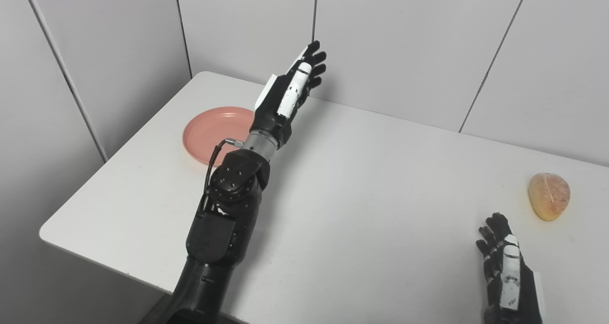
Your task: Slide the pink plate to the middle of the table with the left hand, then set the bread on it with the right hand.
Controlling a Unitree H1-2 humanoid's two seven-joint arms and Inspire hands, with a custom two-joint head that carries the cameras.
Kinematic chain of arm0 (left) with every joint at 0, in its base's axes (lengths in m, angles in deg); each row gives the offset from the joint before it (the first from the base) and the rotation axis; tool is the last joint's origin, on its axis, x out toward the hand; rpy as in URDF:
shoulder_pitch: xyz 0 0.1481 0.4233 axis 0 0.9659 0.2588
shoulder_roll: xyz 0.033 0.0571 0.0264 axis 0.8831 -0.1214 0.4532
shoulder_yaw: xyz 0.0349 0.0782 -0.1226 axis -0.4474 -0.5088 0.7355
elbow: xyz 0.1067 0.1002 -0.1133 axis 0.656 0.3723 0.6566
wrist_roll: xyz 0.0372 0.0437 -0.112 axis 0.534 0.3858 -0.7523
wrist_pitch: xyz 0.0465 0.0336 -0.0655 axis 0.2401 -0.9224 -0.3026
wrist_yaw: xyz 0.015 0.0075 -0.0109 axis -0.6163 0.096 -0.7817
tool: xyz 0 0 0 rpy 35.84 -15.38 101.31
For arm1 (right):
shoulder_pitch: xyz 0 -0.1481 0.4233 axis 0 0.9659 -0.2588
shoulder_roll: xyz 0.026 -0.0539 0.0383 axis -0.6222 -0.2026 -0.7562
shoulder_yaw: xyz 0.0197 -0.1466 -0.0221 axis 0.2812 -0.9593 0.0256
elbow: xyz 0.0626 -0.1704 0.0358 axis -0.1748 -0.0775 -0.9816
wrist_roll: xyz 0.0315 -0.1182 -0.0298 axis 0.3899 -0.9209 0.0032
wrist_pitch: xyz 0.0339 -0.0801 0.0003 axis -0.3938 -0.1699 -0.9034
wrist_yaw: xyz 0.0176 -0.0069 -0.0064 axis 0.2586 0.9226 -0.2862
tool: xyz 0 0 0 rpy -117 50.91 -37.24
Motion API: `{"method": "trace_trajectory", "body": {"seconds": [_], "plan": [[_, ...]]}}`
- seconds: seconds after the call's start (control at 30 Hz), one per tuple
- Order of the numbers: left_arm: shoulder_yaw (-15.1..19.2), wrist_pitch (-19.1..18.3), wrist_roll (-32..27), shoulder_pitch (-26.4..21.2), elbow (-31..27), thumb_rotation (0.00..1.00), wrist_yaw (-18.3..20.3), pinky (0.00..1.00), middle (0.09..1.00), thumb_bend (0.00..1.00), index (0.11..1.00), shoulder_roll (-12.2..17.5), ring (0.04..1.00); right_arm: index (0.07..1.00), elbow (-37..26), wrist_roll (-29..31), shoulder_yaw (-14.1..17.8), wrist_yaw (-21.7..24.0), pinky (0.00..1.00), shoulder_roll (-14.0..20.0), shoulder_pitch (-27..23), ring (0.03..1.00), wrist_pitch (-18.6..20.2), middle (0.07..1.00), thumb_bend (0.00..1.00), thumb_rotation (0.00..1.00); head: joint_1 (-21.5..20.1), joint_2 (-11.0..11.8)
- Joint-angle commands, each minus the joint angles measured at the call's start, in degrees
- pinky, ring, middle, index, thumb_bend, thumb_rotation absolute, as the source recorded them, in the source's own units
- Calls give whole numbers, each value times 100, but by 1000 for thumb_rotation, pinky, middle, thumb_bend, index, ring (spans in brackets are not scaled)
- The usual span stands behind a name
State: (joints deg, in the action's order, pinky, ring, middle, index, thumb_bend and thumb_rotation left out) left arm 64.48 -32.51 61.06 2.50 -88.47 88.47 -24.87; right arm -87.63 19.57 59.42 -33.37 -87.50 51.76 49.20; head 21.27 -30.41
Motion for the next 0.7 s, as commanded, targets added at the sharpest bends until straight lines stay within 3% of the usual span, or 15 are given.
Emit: {"method": "trace_trajectory", "body": {"seconds": [0.0,0.4,0.67], "plan": [[94,-19,27,-419,-33,1000,-65,956,950,461,938,205,946,906,15,70,16,28,959,-41,-70,938,-250,929,104,1000,2,-7],[593,-57,28,-852,358,1000,-340,920,918,424,903,861,915,918,-35,116,34,55,970,54,-71,947,-175,938,107,1000,106,23],[1020,-41,-213,-974,629,1000,-500,927,916,405,903,999,913,930,-28,156,41,101,986,121,-65,958,-191,948,120,1000,161,23]]}}
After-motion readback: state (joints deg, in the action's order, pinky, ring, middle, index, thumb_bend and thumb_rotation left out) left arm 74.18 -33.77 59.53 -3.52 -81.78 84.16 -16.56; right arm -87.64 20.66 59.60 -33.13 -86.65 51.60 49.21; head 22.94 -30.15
